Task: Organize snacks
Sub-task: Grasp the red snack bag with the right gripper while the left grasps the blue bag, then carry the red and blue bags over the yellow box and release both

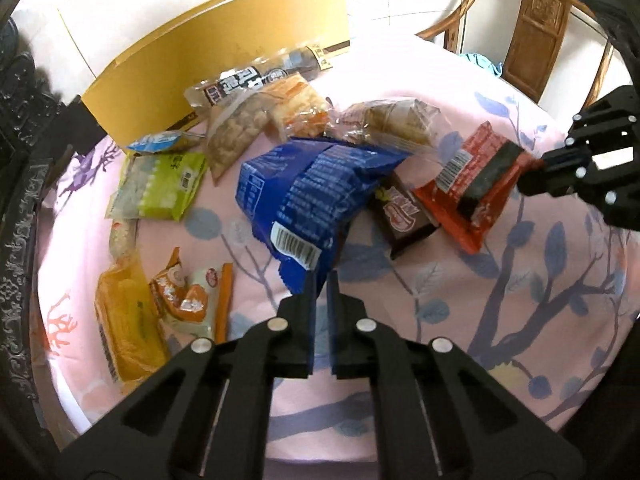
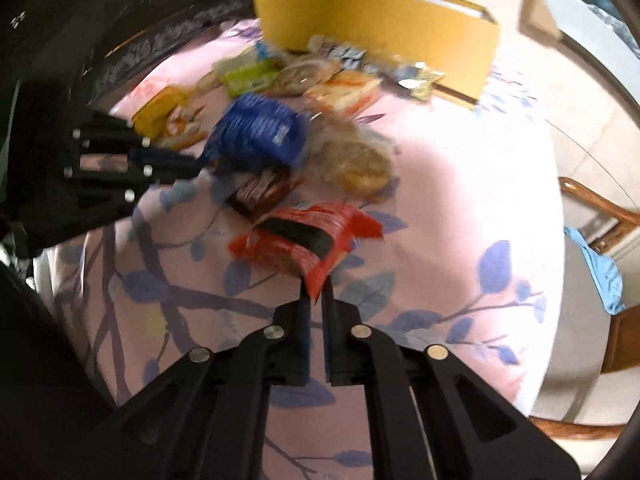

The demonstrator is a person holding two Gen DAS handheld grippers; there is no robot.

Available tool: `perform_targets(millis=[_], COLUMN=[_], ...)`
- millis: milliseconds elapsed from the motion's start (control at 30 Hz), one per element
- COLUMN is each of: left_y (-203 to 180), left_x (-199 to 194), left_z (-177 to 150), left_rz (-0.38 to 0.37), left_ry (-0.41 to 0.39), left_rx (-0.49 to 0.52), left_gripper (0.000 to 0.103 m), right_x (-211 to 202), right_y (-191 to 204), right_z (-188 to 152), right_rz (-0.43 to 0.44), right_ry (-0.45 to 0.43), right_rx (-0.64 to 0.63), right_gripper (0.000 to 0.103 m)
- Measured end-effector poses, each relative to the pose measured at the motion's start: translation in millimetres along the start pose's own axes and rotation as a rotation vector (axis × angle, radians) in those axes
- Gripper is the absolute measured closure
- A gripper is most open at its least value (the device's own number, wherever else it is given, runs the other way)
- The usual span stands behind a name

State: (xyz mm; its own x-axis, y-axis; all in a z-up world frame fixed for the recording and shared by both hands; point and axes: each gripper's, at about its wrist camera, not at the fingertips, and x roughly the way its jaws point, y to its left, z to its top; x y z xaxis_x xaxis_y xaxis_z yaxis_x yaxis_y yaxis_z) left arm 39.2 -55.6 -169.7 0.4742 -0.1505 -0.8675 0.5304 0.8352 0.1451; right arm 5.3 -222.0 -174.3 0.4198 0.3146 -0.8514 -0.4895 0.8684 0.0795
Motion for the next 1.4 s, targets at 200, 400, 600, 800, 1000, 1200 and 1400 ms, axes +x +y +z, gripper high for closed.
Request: perform_targets(millis=[200,400,600,800,1000,1200,1400], left_y=[15,35,35,4,-1,1,13], left_x=[-23,-29,-30,10,41,26,7], left_z=[4,2,4,27,42,35,34], left_rz=[-0.029,0.088,0.076,0.148,0.003,-0.014,-0.04], left_ry=[-0.069,-0.094,-0.159,-0.138,-0.144,-0.088,-0.079], left_rx=[-0.07,-0.129,-0.183,-0.012,0.072,0.116,0.021], left_gripper=[0.103,0.059,0.002,0.002,0.017,0.047,0.049], right_x=[-20,-15,2,37,36,20,-26], right_y=[-8,-17,-15,-11,-2,-16,-23], right_z=[0,-4,2,10,6,0,7], right_rz=[0.018,-0.048,-0.042,-0.107,-0.151,-0.097,-0.059], right_ry=[-0.04,-0.001,-0.063,-0.03,-0.066,-0.067,-0.165], right_rx=[0.052,0.177,0.354,0.328,0.232,0.33,0.377], right_gripper=[0.102,0.001,0.001,0.001,0.061,0.063,0.063])
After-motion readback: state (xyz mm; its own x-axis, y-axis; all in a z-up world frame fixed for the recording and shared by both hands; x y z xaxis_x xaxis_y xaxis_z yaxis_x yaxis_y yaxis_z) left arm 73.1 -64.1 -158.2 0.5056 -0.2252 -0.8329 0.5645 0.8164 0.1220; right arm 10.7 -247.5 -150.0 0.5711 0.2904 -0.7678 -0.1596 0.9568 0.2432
